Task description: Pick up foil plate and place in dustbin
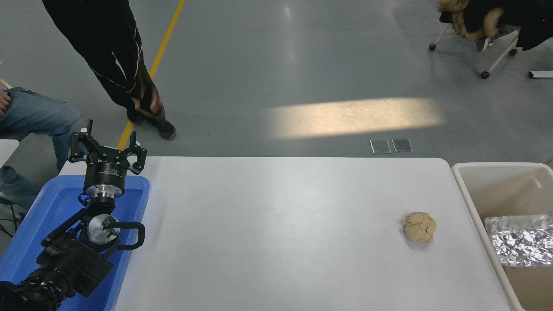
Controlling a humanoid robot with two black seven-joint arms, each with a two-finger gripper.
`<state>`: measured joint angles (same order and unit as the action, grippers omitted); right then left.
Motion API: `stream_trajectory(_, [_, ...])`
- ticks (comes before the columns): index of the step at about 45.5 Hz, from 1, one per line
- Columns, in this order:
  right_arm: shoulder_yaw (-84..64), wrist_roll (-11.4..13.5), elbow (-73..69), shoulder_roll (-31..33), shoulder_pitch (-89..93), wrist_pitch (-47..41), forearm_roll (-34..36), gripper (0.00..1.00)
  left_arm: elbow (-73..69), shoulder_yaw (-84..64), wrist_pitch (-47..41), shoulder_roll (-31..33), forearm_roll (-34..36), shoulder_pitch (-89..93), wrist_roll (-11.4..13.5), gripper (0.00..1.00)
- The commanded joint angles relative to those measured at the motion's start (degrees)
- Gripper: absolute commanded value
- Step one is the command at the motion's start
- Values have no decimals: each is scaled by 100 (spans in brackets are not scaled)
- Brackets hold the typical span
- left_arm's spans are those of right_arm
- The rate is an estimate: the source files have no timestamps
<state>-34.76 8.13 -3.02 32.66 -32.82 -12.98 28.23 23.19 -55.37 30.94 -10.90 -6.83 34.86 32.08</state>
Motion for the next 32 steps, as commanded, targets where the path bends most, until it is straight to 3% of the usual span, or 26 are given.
stream_trajectory(1, [83,-30,56,-49,48,-55,-19,100,2,0,0,0,-2,3,0,99])
stream_trajectory(11, [-57,-48,-794,547,-970,-601,-195,100,-7,0,0,0,7,3,0,99])
stream_trajectory(19, [-750,-48,-3369,1321,-2938,-460,-1389,100,2,0,0,-9,15,3,-9,99])
stream_trajectory(26, [-2147,-39,-5215,1366,-4933,-442,-1716,100,2,9,0,0,15,12,-9,99])
stream_trajectory(32, [-3430,-48,-6683,1024,-6700,-469,-1733,100,2,0,0,0,15,3,-9,99])
